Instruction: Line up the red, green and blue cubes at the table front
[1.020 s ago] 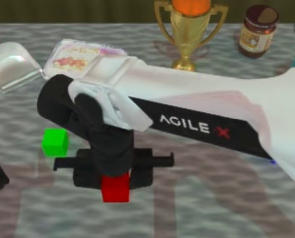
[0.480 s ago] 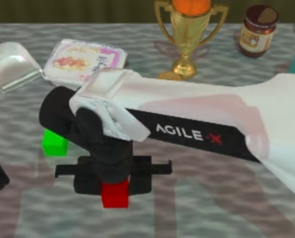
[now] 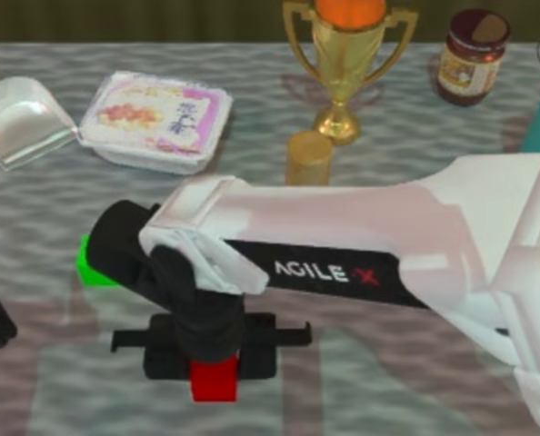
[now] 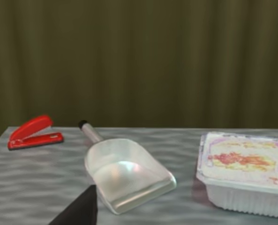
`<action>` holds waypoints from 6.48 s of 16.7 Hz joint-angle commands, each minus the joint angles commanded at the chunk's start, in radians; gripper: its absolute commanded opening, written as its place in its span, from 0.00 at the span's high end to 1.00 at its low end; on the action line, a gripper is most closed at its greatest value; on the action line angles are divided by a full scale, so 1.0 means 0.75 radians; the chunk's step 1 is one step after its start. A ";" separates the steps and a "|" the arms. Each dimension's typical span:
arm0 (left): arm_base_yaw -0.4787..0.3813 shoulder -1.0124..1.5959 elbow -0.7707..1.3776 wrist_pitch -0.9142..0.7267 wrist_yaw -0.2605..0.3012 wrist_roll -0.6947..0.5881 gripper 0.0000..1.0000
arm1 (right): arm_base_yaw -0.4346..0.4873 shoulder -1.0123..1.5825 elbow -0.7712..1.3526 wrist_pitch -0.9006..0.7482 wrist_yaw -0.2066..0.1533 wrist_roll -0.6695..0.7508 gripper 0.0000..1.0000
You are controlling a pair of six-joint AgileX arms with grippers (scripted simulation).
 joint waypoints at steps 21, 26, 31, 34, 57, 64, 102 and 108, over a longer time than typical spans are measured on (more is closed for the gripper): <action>0.000 0.000 0.000 0.000 0.000 0.000 0.00 | 0.000 0.000 0.000 0.000 0.000 0.000 0.00; 0.000 0.000 0.000 0.000 0.000 0.000 0.00 | 0.002 -0.011 0.044 -0.055 0.002 0.002 0.00; 0.000 0.000 0.000 0.000 0.000 0.000 0.00 | 0.012 -0.072 0.202 -0.284 0.000 0.004 0.00; 0.000 0.000 0.000 0.000 0.000 0.000 0.00 | 0.014 -0.087 0.230 -0.316 -0.001 0.003 0.00; -0.203 1.824 1.312 -0.962 0.000 -0.161 0.00 | -0.884 -1.964 -1.585 0.601 0.104 -0.981 0.00; -0.273 2.442 1.772 -1.286 0.002 -0.217 0.00 | -1.241 -2.810 -2.188 1.100 0.015 -1.291 0.00; -0.295 2.812 1.732 -1.014 0.003 -0.232 0.90 | -1.367 -3.091 -2.358 1.333 -0.040 -1.384 0.00; -0.295 2.812 1.732 -1.014 0.003 -0.232 1.00 | -1.367 -3.091 -2.358 1.333 -0.040 -1.384 0.00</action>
